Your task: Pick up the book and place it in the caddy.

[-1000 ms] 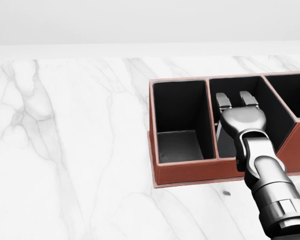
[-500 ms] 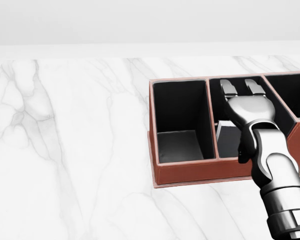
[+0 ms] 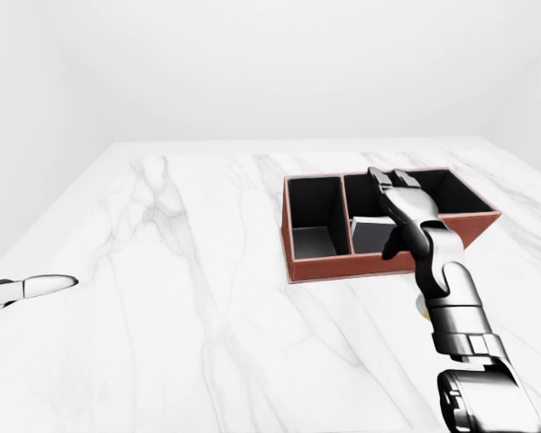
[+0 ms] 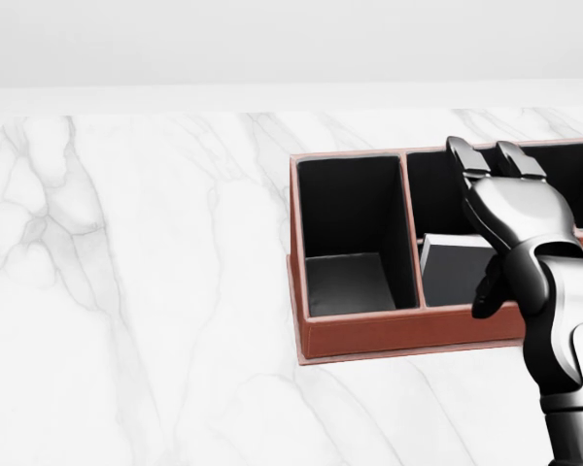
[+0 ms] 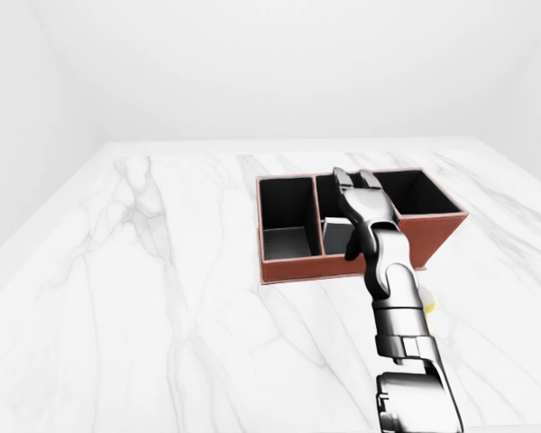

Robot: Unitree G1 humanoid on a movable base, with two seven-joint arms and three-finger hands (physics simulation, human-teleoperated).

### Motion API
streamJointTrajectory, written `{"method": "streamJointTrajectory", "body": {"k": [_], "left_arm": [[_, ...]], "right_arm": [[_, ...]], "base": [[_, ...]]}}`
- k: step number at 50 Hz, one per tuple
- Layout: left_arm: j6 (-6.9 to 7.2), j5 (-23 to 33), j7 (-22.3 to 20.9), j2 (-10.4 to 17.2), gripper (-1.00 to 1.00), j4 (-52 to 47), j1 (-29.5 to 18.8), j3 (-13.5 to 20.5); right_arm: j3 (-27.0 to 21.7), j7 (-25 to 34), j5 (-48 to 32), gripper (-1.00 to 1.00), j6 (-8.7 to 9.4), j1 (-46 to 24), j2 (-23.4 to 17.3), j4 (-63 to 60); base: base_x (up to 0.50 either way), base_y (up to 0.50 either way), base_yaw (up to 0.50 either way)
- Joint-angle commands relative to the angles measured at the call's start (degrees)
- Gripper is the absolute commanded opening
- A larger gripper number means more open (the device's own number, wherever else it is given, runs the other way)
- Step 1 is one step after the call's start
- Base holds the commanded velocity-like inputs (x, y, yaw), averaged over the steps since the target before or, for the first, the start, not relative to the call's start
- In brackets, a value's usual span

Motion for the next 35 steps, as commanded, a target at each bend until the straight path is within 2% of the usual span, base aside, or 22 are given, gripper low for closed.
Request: {"method": "streamJointTrajectory", "body": {"k": [1,8,9,12,15,18,19,26,30,35], "left_arm": [[0.00,0.6,-0.4,-0.3,1.00,-0.6,0.0,-0.3],[0.00,1.5,-1.1,-1.0,1.00,0.0,0.6,-0.9],[0.00,1.5,-1.2,-1.0,1.00,0.0,0.5,-0.9],[0.00,1.6,-1.4,-1.0,1.00,-0.3,0.6,-0.8],[0.00,1.6,-1.6,-1.0,1.00,-0.7,0.5,-0.6],[0.00,1.9,-1.8,-1.2,1.00,-0.9,0.7,-0.7],[0.00,2.2,-2.0,-1.2,1.00,-1.2,0.8,-0.7],[0.00,2.5,-2.1,-1.3,1.00,-1.8,0.5,-0.7],[0.00,2.5,-2.2,-1.4,1.00,-2.0,0.6,-0.8],[0.00,2.5,-2.6,-1.6,1.00,-2.1,0.7,-0.7]], "right_arm": [[-2.8,5.8,5.3,1.00,-0.06,5.5,0.1,-13.9],[-4.9,8.5,8.7,1.00,-0.15,9.7,0.6,-21.6],[-5.1,7.9,9.2,1.00,-0.66,10.0,0.6,-21.8],[-6.3,8.6,11.1,1.00,-0.31,12.5,1.2,-24.9],[-7.0,7.5,12.7,1.00,-1.05,13.3,1.0,-25.7],[-7.8,8.1,14.2,1.00,-0.84,14.6,1.2,-27.9],[-8.5,7.7,15.3,1.00,-1.95,15.9,1.0,-28.9],[-11.1,8.4,19.8,1.00,-3.24,19.9,2.0,-34.3],[-12.5,9.9,21.9,1.00,-2.56,21.5,2.6,-37.5],[-14.6,9.7,25.8,1.00,-2.88,23.2,3.2,-39.9]], "base": [[0.00,0.00,0.00],[0.00,0.00,0.00],[0.00,0.00,0.00],[0.00,0.00,0.00],[0.00,0.00,0.00],[0.00,0.00,0.00],[0.00,0.00,0.00],[0.00,0.00,0.00],[0.00,0.00,0.00],[0.00,0.00,0.00]]}}
